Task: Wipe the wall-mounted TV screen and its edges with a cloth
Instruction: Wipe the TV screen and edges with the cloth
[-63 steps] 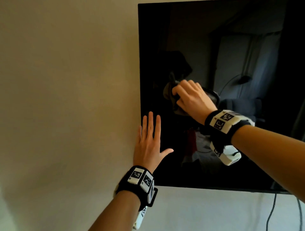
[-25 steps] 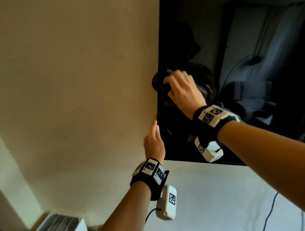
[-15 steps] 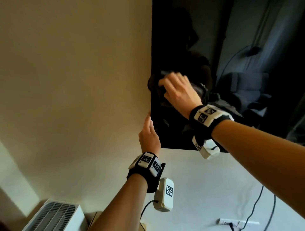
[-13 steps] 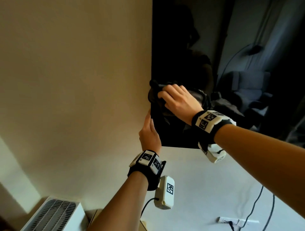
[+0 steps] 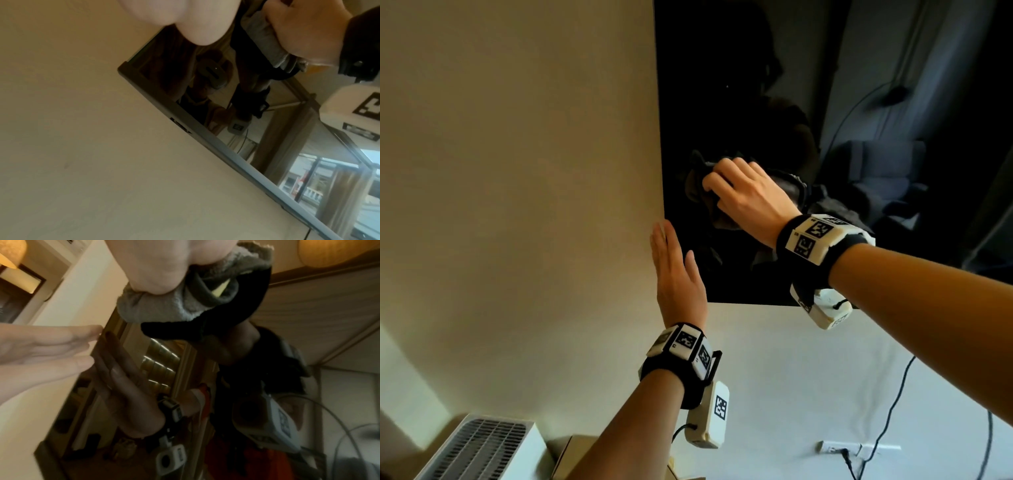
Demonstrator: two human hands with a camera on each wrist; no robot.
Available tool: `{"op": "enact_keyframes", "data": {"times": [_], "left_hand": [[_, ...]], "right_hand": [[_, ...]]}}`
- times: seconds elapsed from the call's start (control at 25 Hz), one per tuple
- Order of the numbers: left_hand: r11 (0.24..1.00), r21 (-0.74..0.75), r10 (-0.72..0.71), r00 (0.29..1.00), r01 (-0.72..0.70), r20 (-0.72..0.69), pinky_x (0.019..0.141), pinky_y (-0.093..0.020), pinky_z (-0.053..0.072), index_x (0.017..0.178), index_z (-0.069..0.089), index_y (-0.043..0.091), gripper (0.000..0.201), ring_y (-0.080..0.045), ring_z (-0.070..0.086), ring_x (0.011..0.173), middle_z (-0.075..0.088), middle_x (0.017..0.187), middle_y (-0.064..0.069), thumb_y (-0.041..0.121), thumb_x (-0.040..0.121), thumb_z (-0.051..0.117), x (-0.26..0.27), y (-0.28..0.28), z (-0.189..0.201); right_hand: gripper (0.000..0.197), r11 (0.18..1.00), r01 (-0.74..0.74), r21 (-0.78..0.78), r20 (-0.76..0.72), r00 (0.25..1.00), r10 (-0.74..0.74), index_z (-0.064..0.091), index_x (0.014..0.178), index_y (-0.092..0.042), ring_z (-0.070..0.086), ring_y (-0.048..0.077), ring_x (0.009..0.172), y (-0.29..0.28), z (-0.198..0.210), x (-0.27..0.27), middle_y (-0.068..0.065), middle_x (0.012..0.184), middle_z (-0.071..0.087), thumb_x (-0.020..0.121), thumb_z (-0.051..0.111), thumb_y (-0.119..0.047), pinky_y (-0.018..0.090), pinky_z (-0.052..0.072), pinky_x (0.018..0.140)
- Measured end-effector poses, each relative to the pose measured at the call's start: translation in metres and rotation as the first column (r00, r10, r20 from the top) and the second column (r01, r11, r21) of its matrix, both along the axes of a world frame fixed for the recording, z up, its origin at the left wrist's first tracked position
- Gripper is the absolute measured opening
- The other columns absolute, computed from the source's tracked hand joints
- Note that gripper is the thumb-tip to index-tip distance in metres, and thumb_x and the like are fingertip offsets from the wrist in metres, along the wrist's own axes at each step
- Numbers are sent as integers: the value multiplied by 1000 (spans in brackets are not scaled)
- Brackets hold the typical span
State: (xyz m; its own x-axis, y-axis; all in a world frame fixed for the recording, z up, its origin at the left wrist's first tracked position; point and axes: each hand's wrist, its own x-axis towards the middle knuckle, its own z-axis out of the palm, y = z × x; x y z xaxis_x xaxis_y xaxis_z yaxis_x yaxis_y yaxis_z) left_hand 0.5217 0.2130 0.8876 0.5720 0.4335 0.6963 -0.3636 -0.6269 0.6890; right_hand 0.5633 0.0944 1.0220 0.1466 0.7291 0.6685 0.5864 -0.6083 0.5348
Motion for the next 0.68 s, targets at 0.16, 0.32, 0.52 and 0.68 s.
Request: {"op": "enact_keyframes", "data": {"times": [0.16, 0.32, 0.52, 0.68], "left_hand": [[991, 134, 11, 1000, -13, 17, 111, -45, 35, 151, 13, 17, 55, -15, 9, 145, 11, 159, -2, 27, 101, 35, 4, -19, 3], [995, 95, 13, 1000, -11, -19, 112, -50, 33, 151, 15, 17, 59, -15, 2, 144, 6, 159, -3, 36, 100, 38, 8, -42, 11], [996, 82, 21, 999, -18, -35, 114, -46, 18, 151, 10, 16, 66, -19, -1, 145, -4, 158, -2, 39, 98, 41, 15, -52, 10], [997, 59, 47, 999, -46, -3, 114, -47, 18, 151, 12, 14, 67, -22, 2, 146, 0, 159, -5, 36, 97, 45, 20, -57, 8]], "right_hand": [[31, 989, 105, 102, 11, 994, -106, 51, 107, -4, 49, 31, 82, -29, 8, 0, 17, 101, 55, 87, 33, -19, 37, 40, 68], [23, 988, 156, 2, 54, 986, -156, 50, 104, -3, 50, 31, 80, -41, -11, -3, 16, 99, 54, 88, 38, -15, 37, 41, 65], [22, 930, 181, 320, 0, 982, -191, 48, 102, -4, 40, 30, 78, -70, -2, 3, 18, 91, 52, 81, 41, -6, 37, 30, 67], [21, 991, 132, 12, 113, 985, -133, 48, 108, -4, 44, 29, 78, -88, -18, 10, 15, 98, 55, 87, 47, -8, 36, 34, 67]]}}
